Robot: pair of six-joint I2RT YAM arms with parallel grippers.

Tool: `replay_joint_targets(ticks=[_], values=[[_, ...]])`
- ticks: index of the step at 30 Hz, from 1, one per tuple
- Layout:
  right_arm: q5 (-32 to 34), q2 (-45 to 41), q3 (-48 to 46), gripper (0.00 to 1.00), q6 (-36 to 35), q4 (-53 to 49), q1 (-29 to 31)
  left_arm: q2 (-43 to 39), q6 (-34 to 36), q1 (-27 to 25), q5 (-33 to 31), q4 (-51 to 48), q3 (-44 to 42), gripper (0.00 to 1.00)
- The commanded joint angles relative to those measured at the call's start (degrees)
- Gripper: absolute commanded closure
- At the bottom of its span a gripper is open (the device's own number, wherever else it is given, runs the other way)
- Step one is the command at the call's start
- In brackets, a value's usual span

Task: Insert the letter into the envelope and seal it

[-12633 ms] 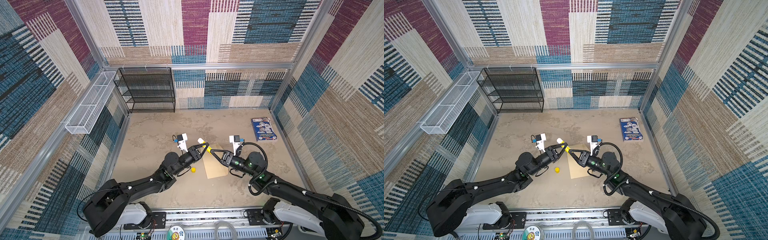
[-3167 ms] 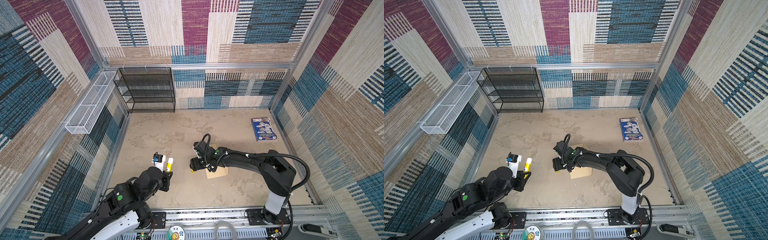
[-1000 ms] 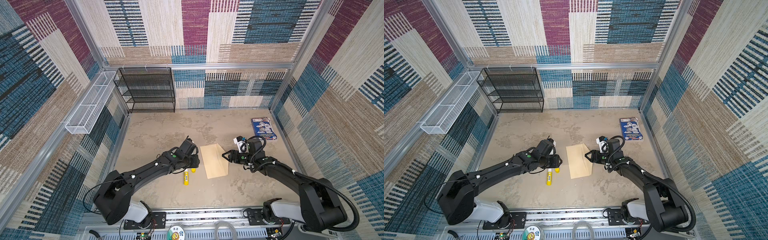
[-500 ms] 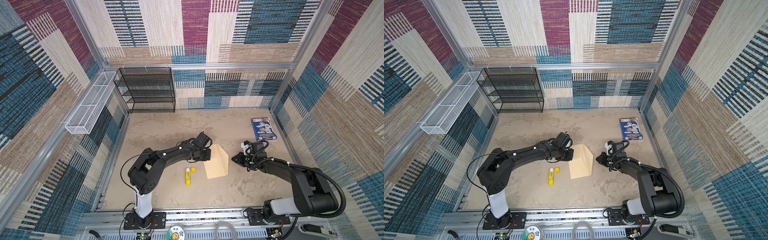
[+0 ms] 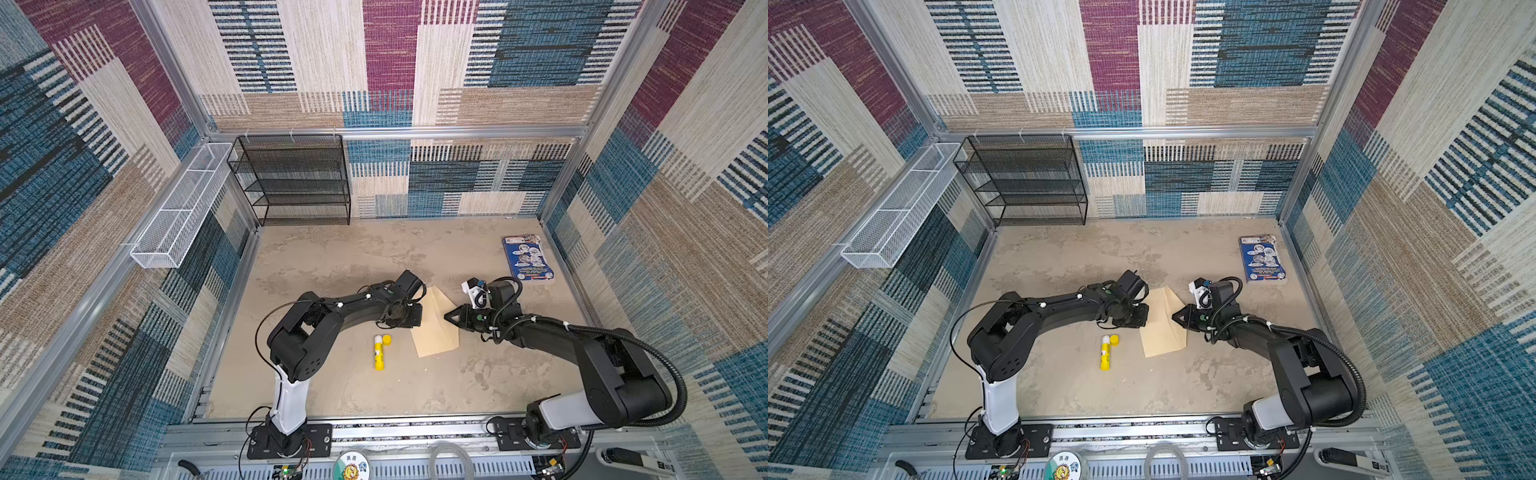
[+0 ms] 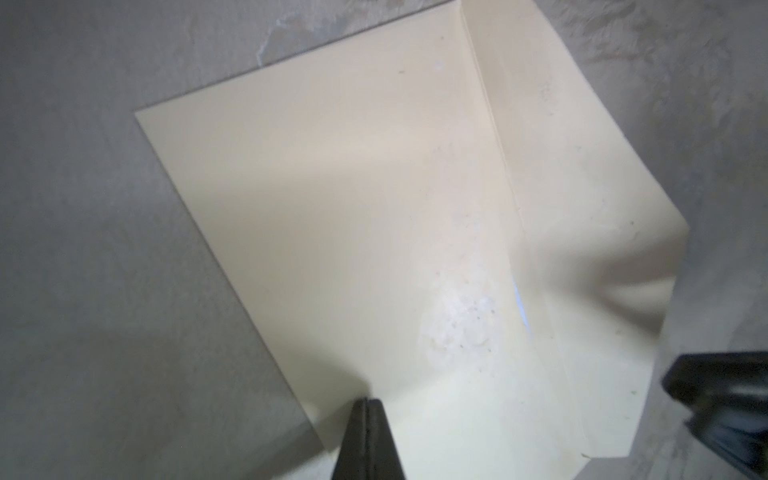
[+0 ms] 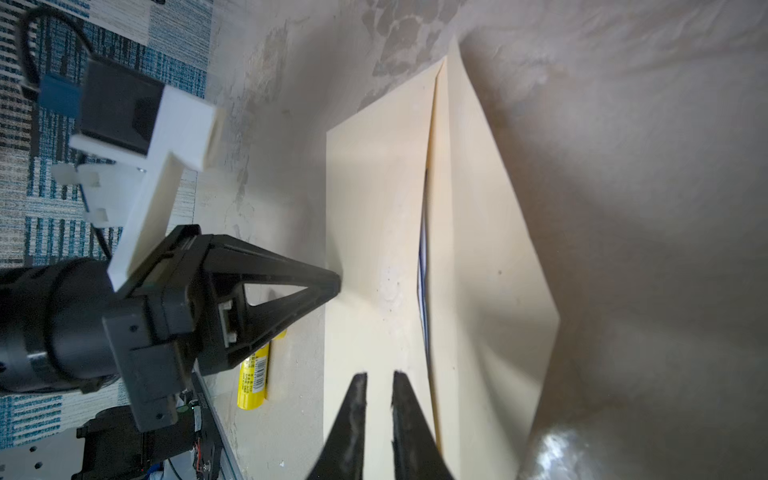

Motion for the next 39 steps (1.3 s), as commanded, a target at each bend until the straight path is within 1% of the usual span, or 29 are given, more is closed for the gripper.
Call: replay_joint_targets(ticks=[1,4,5,6,9,11,13,15,18,23,26,33,39], values=[[6.2,-4.5,0.5,0.81,1.2,-1.2,-0.1,1.1,1.1,-0.1,-0.7,-1.8,-0.6,0.97],[15.4,-8.1,1.5,0.80,2.5,-7.4,-2.9,1.5,1.2,-0.1,-0.7,-1.8,-0.8,0.97],[16.9,-8.1,1.3,0.79,3.0,-8.7,-4.7,1.6,1.2,-0.1,-0.7,-1.6,-0.9,0.98],[16.9,-7.4,1.1,0.79,2.9,-8.8,-6.2,1.6,1.2,-0.1,-0.7,-1.5,-1.0,0.98],[13.6,-0.8,1.5,0.81,0.5,-8.0,-7.5,1.7,1.3,-0.1,-0.5,-1.4,-1.1,0.99],[8.7,3.0,-0.3,0.82,0.7,-1.6,-7.5,1.7,1.4,-0.1,-0.5,-1.2,-1.3,0.99],[5.1,5.3,-1.3,0.82,1.6,2.7,-7.3,1.8,1.6,-0.1,-0.2,-1.1,-1.3,0.99],[3.2,5.3,-1.6,0.82,2.1,5.4,-5.7,1.9,1.8,-0.2,0.1,-0.9,-1.3,0.99],[3.4,3.6,-0.4,0.82,1.7,5.3,-2.5,2.3,2.1,-0.2,0.4,-1.2,-0.8,0.99],[2.1,1.2,0.4,0.82,2.4,5.6,0.3,2.5,2.2,-0.2,0.7,-0.9,-0.8,0.99],[1.4,2.8,0.5,0.83,2.7,6.2,1.9,2.8,2.2,-0.2,0.8,-0.8,-0.5,0.99],[1.6,10.5,0.3,0.83,3.5,9.6,3.6,2.8,2.5,-0.2,0.5,-0.8,-0.8,0.99],[0.7,10.3,0.0,0.83,3.6,11.0,3.9,2.8,2.5,-0.2,1.0,-0.2,-0.9,0.99]])
